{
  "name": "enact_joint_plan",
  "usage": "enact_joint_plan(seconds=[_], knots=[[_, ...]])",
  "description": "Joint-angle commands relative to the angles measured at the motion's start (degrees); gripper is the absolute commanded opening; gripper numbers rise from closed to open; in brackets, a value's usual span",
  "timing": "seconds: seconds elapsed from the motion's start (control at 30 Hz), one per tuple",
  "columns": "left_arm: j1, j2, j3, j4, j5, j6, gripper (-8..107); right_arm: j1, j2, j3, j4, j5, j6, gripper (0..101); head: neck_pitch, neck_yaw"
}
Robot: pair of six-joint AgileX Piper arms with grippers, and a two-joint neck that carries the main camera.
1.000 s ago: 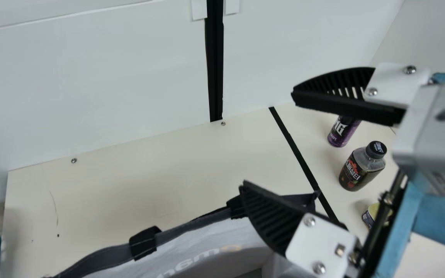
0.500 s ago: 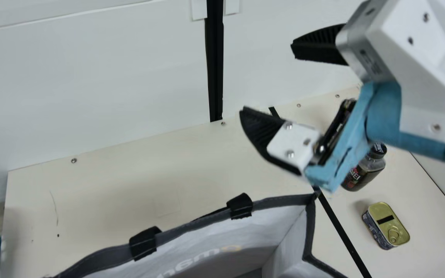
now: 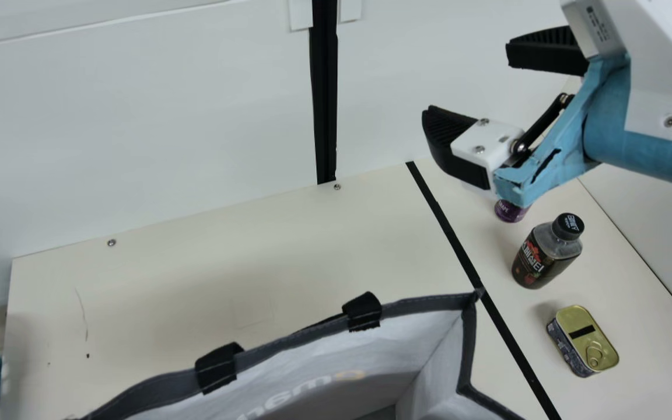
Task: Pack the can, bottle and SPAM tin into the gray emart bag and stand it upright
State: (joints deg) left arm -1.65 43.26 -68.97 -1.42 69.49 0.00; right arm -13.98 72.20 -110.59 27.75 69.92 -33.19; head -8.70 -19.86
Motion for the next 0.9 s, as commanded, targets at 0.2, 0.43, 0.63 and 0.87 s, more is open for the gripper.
enact_joint_plan(seconds=[0.2,0.43,0.63,0.87], knots=[[0.0,0.0,0.0,0.0,0.0,0.0,90,1.9,-1.6,2.2,-10.2,0.0,9.7,95,-1.3,-0.1],[0.0,0.0,0.0,0.0,0.0,0.0,90,3.7,-3.1,4.8,-18.2,0.0,16.1,95,-1.3,-0.1],[0.0,0.0,0.0,0.0,0.0,0.0,90,4.3,-4.1,7.8,-23.4,0.0,19.7,95,-1.3,-0.1],[0.0,0.0,0.0,0.0,0.0,0.0,90,3.9,-4.8,11.5,-27.6,0.0,21.9,95,-1.3,-0.1]])
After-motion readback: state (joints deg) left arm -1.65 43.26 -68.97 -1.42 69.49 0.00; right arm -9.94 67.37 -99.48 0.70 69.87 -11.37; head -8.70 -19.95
